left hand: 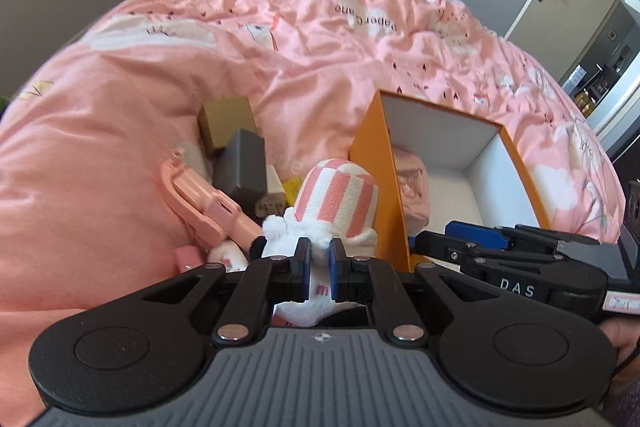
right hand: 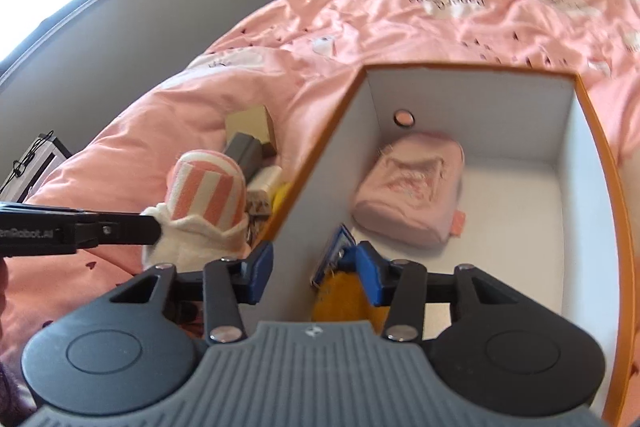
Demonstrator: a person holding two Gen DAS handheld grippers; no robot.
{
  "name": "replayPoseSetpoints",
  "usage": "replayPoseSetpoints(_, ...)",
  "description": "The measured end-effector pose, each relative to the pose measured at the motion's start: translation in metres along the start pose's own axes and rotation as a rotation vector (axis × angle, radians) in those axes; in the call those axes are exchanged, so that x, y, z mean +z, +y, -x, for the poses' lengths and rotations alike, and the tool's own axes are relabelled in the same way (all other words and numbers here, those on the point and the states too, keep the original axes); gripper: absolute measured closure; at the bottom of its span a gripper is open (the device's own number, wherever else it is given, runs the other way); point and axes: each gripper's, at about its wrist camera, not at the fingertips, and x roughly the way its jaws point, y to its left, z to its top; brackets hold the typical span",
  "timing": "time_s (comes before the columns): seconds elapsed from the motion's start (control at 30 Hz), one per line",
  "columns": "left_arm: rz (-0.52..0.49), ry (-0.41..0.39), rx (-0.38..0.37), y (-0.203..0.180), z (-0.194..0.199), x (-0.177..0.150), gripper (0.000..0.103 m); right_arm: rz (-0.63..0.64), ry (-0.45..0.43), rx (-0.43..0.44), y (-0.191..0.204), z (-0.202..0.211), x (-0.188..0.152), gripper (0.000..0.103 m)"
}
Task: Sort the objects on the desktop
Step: 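Grasp the pink selfie stick with the right gripper while the left holds the bunny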
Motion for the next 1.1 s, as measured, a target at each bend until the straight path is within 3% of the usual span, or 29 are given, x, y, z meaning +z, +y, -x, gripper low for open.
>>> replayPoseSetpoints(0.17,0.012,-0.063,0.047,0.017,0.026,0.008,0.093,0.08,-0.011,0.062,0.017,-0.002,0.024,0.055)
replayPoseSetpoints(0.3,0.06,-0.086,0.107,0.04,0.034,0.01,0.093,0.135,0.028,0.108,0.036,-0.02,0.035,0.059)
replayPoseSetpoints(0.47,0.081,-0.054,0.178,0.062,0.025,0.006,0.093,0.192,0.129,0.157,0.062,-0.052,0.039,0.066)
replayPoseSetpoints(0.67,0.097,-0.005,0.158,0.078,0.009,-0.001,0.092,0.229,0.242,0.171,0.091,-0.091,0.04,0.066)
replayPoseSetpoints(0.83,0.06,0.002,0.133,0.079,0.001,-0.003,0.091,0.246,0.33,0.165,0.104,-0.118,0.041,0.066)
replayPoseSetpoints(1.1,-0.114,-0.01,0.156,0.065,-0.006,-0.006,0.084,0.265,0.423,0.119,0.112,-0.152,0.039,0.065)
